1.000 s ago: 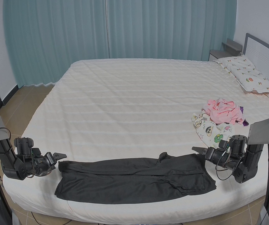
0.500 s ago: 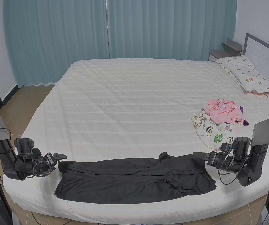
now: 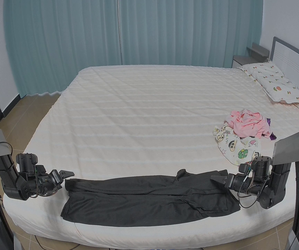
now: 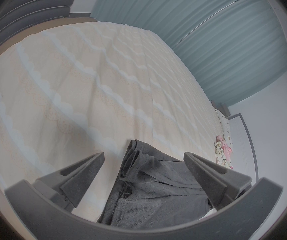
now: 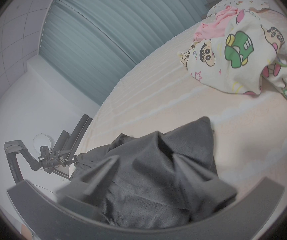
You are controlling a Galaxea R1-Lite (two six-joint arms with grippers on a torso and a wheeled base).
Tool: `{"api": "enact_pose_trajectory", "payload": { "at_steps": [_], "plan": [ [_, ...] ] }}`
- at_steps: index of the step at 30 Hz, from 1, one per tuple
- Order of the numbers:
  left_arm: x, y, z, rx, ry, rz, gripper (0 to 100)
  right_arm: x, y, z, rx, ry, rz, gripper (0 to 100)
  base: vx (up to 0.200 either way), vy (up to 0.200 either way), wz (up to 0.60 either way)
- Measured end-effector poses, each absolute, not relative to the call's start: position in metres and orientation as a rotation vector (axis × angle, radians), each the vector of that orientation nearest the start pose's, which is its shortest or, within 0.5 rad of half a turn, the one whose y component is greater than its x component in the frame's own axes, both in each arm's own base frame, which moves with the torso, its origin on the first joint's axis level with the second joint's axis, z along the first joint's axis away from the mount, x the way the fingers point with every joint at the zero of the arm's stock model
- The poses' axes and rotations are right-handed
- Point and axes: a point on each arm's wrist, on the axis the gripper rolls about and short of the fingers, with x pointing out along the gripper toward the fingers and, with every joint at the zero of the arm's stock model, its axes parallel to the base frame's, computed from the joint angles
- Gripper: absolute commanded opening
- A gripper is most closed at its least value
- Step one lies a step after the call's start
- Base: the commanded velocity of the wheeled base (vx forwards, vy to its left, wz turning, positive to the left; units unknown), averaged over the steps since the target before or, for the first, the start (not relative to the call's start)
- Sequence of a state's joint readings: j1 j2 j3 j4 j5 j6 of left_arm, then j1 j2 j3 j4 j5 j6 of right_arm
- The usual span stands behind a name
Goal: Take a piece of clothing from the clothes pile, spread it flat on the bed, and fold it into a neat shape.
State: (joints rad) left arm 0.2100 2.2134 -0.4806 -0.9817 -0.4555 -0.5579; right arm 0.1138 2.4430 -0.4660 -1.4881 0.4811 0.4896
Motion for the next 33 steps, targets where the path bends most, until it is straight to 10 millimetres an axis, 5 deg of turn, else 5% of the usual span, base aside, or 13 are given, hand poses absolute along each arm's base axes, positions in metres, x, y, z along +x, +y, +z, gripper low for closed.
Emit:
{"api": "enact_pose_trajectory", "payload": {
  "at_steps": [22,23,33],
  "plan": [
    [0.294,0.053,-0.013,-0.776,0.769,-0.030,100,0.262,0.036,-0.036,0.544,0.723,0.459,0,0.000,0.000,0.00],
    [0.294,0.053,-0.013,-0.776,0.769,-0.030,100,0.263,0.036,-0.037,0.544,0.726,0.457,100,0.000,0.000,0.00],
    [0.292,0.050,-0.014,-0.773,0.781,-0.031,100,0.271,0.036,-0.040,0.553,0.712,0.444,100,0.000,0.000,0.00]
  ]
}}
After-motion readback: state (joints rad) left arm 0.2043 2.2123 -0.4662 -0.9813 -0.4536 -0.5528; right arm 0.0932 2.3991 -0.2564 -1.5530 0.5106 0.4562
